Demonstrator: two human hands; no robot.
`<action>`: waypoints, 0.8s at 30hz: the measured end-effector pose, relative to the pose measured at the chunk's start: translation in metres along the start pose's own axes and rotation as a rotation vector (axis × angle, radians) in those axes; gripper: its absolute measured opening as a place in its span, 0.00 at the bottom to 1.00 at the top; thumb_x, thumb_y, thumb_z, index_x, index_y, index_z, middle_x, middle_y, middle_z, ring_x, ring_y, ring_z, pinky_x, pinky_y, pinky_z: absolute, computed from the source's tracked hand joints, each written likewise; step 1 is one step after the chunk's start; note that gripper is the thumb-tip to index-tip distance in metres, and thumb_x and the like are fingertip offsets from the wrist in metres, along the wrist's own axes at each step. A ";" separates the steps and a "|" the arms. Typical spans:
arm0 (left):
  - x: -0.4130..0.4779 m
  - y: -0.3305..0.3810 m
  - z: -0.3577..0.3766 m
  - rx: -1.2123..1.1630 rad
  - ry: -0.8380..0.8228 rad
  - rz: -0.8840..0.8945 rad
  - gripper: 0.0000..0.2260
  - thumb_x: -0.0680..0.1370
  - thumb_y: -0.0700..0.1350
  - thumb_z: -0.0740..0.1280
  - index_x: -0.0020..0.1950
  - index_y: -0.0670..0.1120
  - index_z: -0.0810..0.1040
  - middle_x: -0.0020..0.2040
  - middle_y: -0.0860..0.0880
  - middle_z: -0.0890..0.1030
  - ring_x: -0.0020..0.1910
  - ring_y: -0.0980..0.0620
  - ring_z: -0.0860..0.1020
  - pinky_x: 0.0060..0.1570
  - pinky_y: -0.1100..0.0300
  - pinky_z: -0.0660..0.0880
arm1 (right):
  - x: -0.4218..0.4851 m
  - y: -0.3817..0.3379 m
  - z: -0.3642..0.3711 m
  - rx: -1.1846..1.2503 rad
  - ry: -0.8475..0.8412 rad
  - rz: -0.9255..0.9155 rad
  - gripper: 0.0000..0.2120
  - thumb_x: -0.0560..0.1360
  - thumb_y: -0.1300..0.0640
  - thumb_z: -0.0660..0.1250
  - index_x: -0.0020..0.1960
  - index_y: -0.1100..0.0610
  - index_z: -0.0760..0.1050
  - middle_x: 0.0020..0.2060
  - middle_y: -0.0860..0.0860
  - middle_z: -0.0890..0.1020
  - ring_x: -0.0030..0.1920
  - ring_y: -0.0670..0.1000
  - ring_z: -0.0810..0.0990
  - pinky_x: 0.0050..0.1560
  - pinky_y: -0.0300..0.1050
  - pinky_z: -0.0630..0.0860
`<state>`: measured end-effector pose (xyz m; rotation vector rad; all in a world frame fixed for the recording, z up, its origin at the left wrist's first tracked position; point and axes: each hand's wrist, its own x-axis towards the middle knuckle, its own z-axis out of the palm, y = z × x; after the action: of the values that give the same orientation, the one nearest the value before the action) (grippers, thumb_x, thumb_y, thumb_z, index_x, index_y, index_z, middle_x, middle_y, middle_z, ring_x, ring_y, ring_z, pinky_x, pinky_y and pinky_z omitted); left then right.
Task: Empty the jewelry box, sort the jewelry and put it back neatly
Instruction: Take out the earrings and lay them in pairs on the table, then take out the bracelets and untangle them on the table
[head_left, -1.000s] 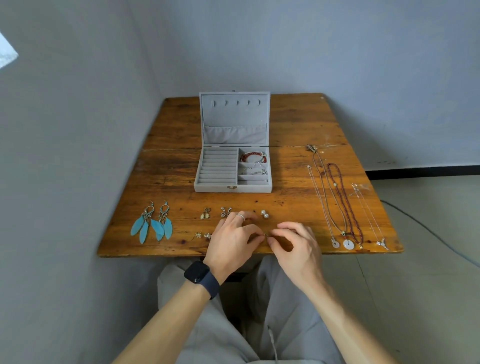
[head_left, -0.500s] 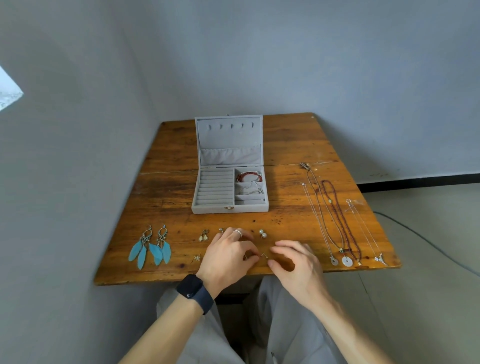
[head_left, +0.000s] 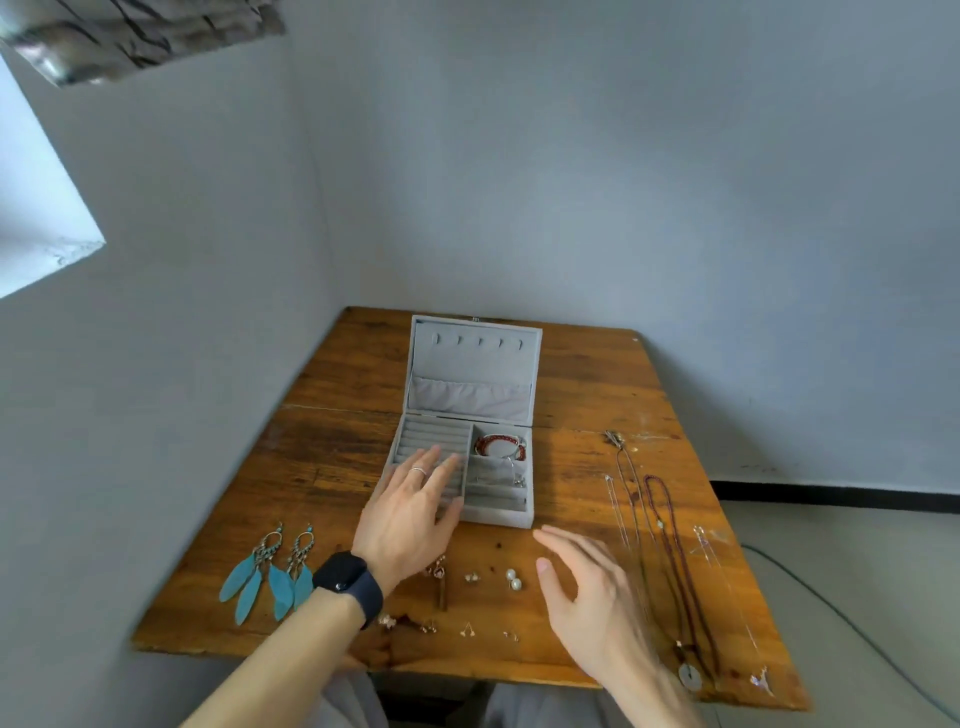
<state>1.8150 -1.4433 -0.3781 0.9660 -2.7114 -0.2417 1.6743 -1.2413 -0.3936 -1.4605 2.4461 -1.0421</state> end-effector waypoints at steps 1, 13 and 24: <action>0.010 -0.004 0.000 -0.004 -0.021 -0.016 0.26 0.83 0.59 0.53 0.81 0.55 0.55 0.81 0.51 0.57 0.80 0.52 0.52 0.77 0.54 0.49 | 0.014 -0.002 -0.003 -0.019 0.006 -0.011 0.16 0.80 0.53 0.66 0.68 0.49 0.77 0.63 0.39 0.77 0.63 0.36 0.71 0.65 0.29 0.61; 0.053 -0.039 0.037 0.004 -0.191 -0.143 0.25 0.84 0.59 0.41 0.81 0.58 0.43 0.82 0.57 0.45 0.80 0.56 0.41 0.76 0.44 0.43 | 0.158 -0.011 0.019 -0.212 -0.133 -0.019 0.14 0.80 0.49 0.64 0.63 0.49 0.79 0.57 0.45 0.82 0.57 0.50 0.76 0.57 0.43 0.73; 0.053 -0.038 0.037 -0.004 -0.182 -0.147 0.24 0.84 0.58 0.41 0.81 0.58 0.43 0.81 0.57 0.44 0.80 0.56 0.41 0.77 0.42 0.43 | 0.222 -0.044 0.056 -0.469 -0.349 0.236 0.06 0.73 0.52 0.69 0.44 0.54 0.76 0.41 0.51 0.79 0.41 0.54 0.77 0.35 0.42 0.71</action>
<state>1.7874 -1.5038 -0.4126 1.1989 -2.8014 -0.3796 1.6123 -1.4626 -0.3553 -1.2718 2.6070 -0.1510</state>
